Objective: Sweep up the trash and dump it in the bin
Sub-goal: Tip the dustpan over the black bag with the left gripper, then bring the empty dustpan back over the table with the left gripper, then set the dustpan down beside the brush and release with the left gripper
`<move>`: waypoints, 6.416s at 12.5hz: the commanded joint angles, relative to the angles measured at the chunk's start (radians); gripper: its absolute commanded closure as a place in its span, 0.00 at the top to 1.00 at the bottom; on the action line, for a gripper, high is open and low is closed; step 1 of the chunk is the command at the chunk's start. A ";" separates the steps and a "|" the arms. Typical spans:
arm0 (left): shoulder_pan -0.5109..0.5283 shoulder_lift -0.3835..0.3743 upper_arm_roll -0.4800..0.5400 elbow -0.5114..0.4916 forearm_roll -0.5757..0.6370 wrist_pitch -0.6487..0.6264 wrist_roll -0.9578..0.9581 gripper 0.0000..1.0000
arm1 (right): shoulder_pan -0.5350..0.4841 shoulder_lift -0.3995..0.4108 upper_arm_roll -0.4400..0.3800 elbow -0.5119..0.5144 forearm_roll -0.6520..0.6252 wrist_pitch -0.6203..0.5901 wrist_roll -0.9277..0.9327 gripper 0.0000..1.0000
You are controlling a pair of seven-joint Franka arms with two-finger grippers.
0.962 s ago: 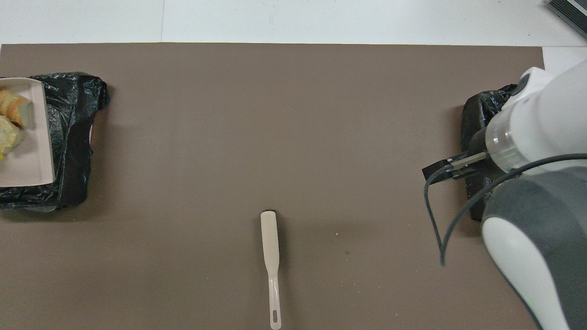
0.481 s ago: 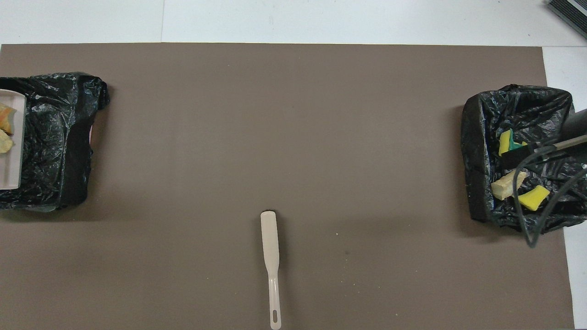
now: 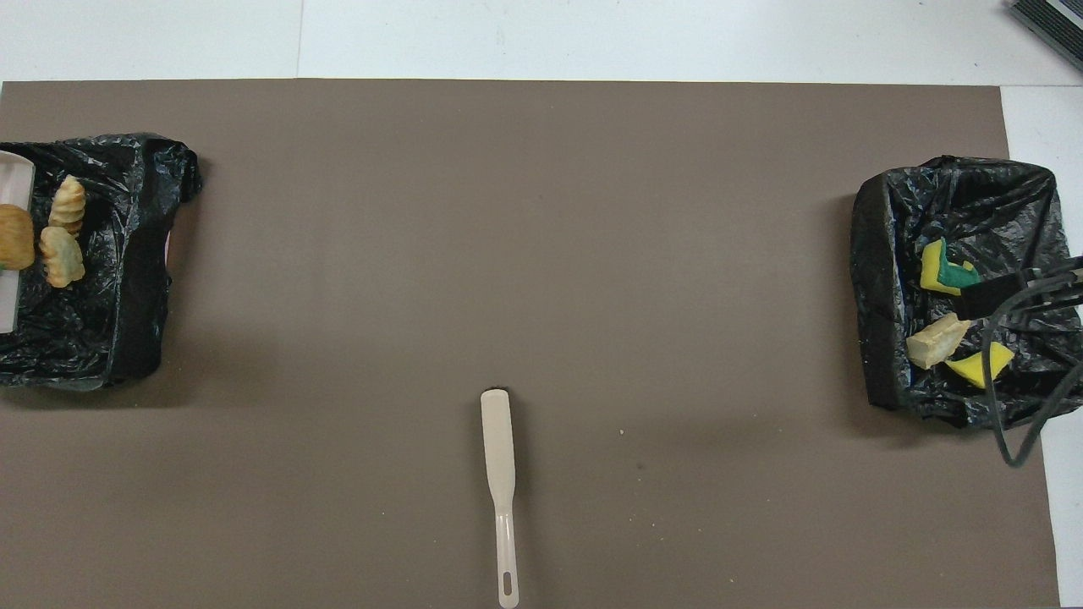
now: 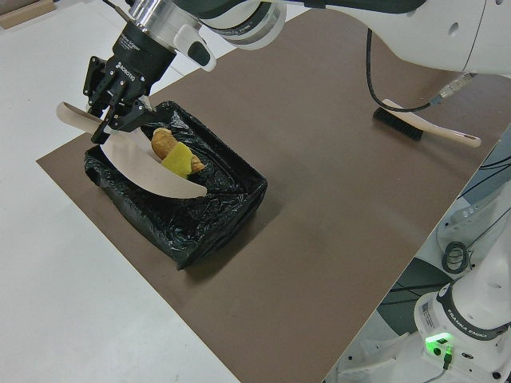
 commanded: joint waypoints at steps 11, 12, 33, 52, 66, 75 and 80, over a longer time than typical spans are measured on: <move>-0.207 -0.107 0.001 0.000 0.162 -0.272 -0.100 0.00 | -0.005 -0.058 0.004 -0.060 -0.009 0.008 0.023 1.00; -0.226 -0.116 -0.001 -0.009 0.096 -0.302 -0.178 0.00 | -0.005 -0.059 0.004 -0.060 -0.001 0.006 0.021 1.00; -0.621 0.080 -0.001 -0.031 -0.806 -0.260 -1.700 0.00 | -0.112 -0.061 0.102 -0.063 0.005 0.003 0.057 1.00; -0.833 0.120 -0.003 -0.094 -0.935 0.007 -2.075 0.00 | -0.115 -0.061 0.101 -0.063 0.005 -0.001 0.047 1.00; -0.875 0.151 -0.004 -0.118 -0.932 -0.003 -2.072 0.51 | -0.115 -0.061 0.101 -0.063 0.005 0.000 0.047 1.00; -0.841 0.051 0.014 -0.083 -0.799 -0.117 -2.005 0.88 | -0.115 -0.061 0.101 -0.063 0.003 0.000 0.047 1.00; -0.695 -0.128 0.014 -0.088 -0.802 -0.268 -1.789 1.00 | -0.115 -0.061 0.101 -0.063 0.005 -0.001 0.047 1.00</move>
